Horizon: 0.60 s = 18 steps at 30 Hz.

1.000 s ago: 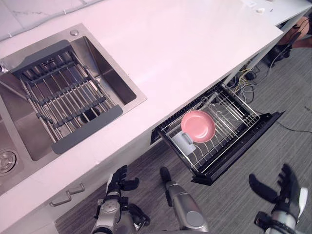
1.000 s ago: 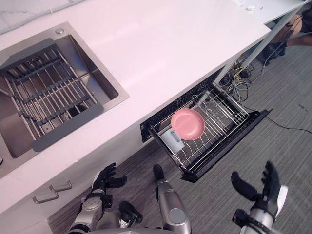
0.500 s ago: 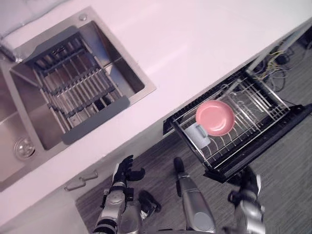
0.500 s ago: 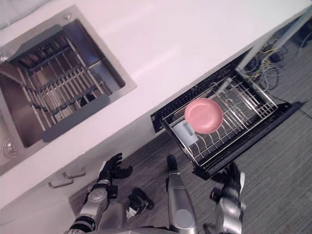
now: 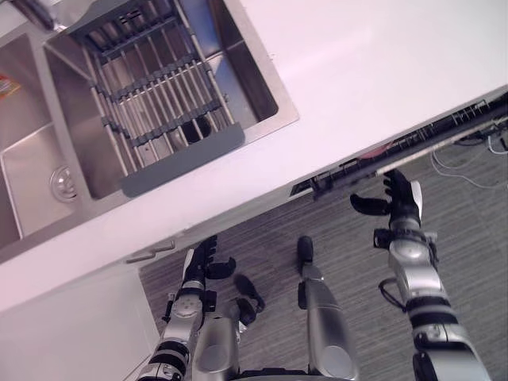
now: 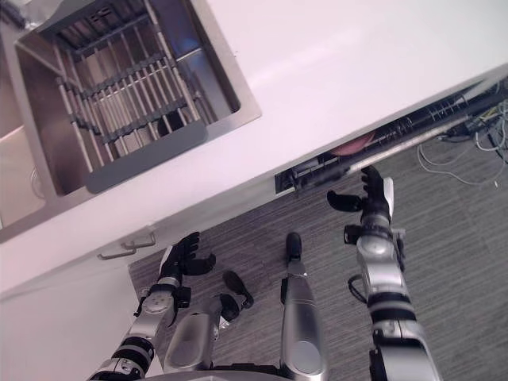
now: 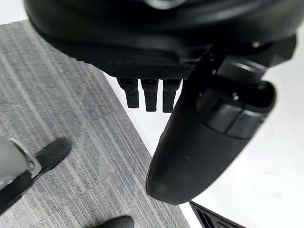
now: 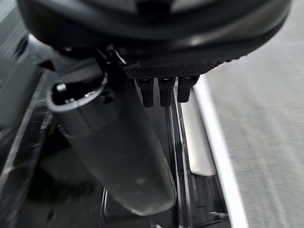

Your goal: Walk over to the sink, pick up the cup, carry it to the dishwasher, place the cup inside the dishwasher, then close the dishwasher door

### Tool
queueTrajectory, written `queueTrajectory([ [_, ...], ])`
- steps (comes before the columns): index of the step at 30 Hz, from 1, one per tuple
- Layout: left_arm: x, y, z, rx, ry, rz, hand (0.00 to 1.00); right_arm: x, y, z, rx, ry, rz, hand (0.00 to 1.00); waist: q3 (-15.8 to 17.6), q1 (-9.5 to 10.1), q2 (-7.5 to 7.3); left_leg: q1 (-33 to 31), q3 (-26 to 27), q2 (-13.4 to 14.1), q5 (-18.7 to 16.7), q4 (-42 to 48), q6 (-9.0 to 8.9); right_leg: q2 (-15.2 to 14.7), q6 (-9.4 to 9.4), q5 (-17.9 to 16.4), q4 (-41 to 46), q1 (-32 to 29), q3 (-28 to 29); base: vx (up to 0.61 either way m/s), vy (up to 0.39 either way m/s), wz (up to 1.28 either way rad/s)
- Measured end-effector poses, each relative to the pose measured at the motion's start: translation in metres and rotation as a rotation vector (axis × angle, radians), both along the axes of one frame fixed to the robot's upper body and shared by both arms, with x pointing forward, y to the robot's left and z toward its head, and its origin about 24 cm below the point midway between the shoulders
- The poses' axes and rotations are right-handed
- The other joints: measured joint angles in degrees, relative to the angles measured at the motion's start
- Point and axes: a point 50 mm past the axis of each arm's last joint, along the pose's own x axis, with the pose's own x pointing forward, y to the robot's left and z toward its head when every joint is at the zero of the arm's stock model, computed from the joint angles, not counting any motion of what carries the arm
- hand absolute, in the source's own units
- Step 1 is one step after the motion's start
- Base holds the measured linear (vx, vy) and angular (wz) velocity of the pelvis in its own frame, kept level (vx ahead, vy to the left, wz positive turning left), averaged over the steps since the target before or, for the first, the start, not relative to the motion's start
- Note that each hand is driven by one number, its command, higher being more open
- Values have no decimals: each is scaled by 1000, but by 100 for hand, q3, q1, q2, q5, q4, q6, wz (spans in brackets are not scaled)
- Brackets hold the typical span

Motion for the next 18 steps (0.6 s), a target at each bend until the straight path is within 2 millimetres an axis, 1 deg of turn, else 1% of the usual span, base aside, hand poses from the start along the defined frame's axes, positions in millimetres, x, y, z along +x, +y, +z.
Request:
queueTrajectory([
  [1, -2, 0, -2, 1, 9, 1, 90, 1, -5, -2, -18, 25, -17, 90, 2, 3, -3, -33, -109, -4, 0, 39, 0, -5, -6, 56, -105, 84, -68, -52, -40, 23],
  [5, -6, 6, -7, 14, 37, 5, 90, -1, -13, -2, -70, 53, -6, 90, 9, -27, -15, -74, -375, -55, -14, 95, 14, -49, 13, 137, -317, 268, -189, -41, -4, 19],
  [7, -6, 10, -6, 27, 37, 8, 90, -11, -19, -13, -82, 67, -9, 90, 8, -31, -18, -57, -601, -61, -15, 126, 13, -58, 28, 159, -464, 479, -353, 1, -7, 32],
  [8, -7, 11, -6, 30, 38, 9, 90, -14, -20, -16, -85, 70, -5, 90, 4, -47, -19, -46, -654, -62, -31, 126, -19, -62, 32, 155, -484, 526, -404, 20, -8, 38],
  [10, -8, 15, -7, 40, 43, 12, 90, -27, -18, -28, -75, 69, 26, 90, -23, -83, -49, 13, -785, -73, -36, 102, -52, -75, 32, 149, -576, 690, -534, 50, -5, 32],
  [11, -10, 18, -8, 46, 56, 15, 90, -37, -12, -41, -43, 73, 42, 90, -38, -142, -72, 112, -883, -81, -18, 68, -36, -81, 27, 146, -633, 863, -642, 59, -4, 24],
  [12, -11, 18, -9, 47, 59, 16, 90, -40, -11, -44, -32, 77, 44, 90, -48, -154, -79, 136, -909, -83, -9, 58, -29, -82, 21, 146, -636, 898, -668, 99, -8, 32],
  [13, -15, 21, -11, 53, 73, 21, 90, -50, -4, -60, 10, 111, 49, 90, -97, -189, -123, 239, -1013, -92, 2, 10, -21, -83, 27, 110, -645, 1047, -762, 69, -4, 30],
  [14, -18, 24, -12, 61, 83, 25, 90, -63, 2, -80, 53, 168, 51, 90, -204, -189, -206, 345, -1080, -97, 9, -57, -34, -80, 33, 67, -654, 1172, -824, 89, -5, 29],
  [15, -20, 27, -14, 66, 90, 28, 90, -71, 5, -90, 74, 198, 53, 90, -297, -187, -257, 372, -1096, -101, 14, -94, -42, -77, 31, 51, -673, 1203, -847, 107, -6, 22],
  [17, -31, 37, -18, 85, 121, 52, 90, -99, 20, -123, 145, 306, 54, 90, -635, -180, -452, 508, -1134, -135, 27, -243, -57, -72, 39, 42, -830, 1372, -918, 125, -3, 11],
  [18, -34, 39, -20, 90, 131, 55, 90, -105, 23, -130, 150, 333, 56, 90, -710, -181, -490, 550, -1131, -147, 28, -266, -57, -73, 44, 39, -857, 1406, -918, 112, 17, 3],
])
